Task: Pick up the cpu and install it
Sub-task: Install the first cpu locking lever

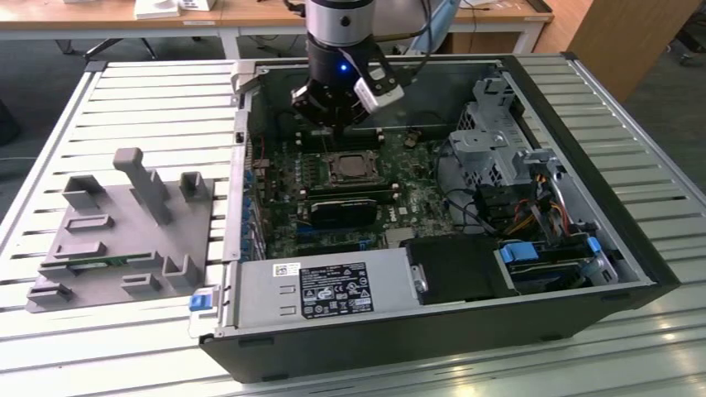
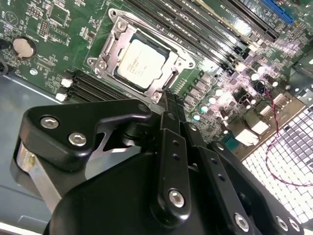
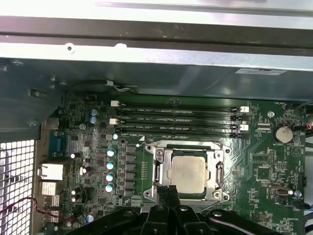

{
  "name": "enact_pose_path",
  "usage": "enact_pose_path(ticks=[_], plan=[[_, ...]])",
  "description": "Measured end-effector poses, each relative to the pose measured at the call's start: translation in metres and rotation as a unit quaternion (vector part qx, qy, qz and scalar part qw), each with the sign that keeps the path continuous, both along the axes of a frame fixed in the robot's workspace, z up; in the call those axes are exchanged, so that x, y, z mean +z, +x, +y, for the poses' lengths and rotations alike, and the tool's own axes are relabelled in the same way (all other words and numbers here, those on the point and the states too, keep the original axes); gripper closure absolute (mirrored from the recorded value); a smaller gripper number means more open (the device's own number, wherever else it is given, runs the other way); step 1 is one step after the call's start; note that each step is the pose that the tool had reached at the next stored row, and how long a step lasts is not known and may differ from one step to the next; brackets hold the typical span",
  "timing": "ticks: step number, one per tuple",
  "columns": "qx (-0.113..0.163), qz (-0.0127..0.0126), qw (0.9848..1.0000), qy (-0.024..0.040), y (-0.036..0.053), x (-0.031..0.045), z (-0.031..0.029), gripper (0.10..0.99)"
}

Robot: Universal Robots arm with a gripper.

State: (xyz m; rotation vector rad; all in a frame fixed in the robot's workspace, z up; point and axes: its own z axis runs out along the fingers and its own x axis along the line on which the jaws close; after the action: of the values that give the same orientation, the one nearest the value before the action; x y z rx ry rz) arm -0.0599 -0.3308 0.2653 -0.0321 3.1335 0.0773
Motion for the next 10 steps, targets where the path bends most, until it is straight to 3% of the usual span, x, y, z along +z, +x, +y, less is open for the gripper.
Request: enact_pose_path(ticks=[10], plan=[[0.000,0.0000,1.0000,0.0000,-0.0062,-0.0008,0.0000,0.980]])
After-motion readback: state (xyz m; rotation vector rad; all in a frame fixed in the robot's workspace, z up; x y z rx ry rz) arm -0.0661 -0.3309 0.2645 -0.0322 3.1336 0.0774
